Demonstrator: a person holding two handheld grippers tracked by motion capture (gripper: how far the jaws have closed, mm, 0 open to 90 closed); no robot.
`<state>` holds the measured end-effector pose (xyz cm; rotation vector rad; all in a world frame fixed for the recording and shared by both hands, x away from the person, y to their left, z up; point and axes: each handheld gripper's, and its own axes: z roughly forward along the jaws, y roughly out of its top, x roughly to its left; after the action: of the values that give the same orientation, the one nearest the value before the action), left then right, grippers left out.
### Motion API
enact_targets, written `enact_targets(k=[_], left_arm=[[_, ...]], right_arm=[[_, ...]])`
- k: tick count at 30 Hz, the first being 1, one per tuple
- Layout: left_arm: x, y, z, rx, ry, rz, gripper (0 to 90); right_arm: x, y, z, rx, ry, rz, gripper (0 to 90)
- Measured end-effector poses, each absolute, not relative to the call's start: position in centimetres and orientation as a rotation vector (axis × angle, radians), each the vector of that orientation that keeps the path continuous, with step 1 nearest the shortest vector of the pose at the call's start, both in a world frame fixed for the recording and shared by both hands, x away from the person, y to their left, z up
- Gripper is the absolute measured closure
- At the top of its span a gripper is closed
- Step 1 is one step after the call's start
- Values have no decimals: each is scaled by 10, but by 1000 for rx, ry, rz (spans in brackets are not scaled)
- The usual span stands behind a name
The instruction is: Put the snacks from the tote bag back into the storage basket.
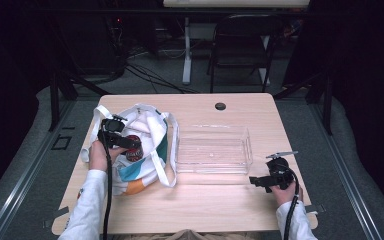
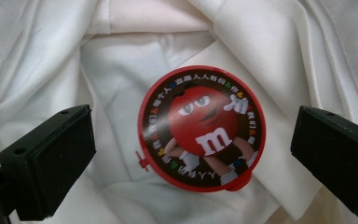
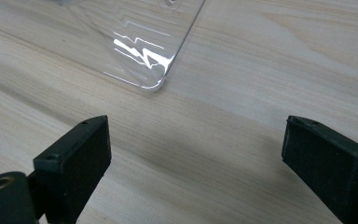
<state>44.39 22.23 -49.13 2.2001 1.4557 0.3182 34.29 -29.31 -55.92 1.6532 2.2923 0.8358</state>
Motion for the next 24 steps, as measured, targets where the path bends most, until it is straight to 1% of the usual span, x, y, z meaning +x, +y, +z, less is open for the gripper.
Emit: enact_targets(k=[5, 9, 12, 16, 24], left_arm=[[446, 220, -496, 2224, 1453, 292, 4], [447, 220, -498, 2236, 1462, 307, 6], [447, 220, -499, 2239, 1464, 301, 24], [448, 218, -502, 2252, 1464, 306, 82], [448, 213, -507, 2275, 1470, 332, 245]], right_arm=[[342, -294, -558, 1649, 2300, 841, 79], [343, -294, -559, 1652, 2299, 836, 80], [343, -294, -559, 1652, 2299, 836, 80], [343, -295, -558, 1658, 2289, 841, 80], [342, -295, -557, 1651, 2292, 843, 81]])
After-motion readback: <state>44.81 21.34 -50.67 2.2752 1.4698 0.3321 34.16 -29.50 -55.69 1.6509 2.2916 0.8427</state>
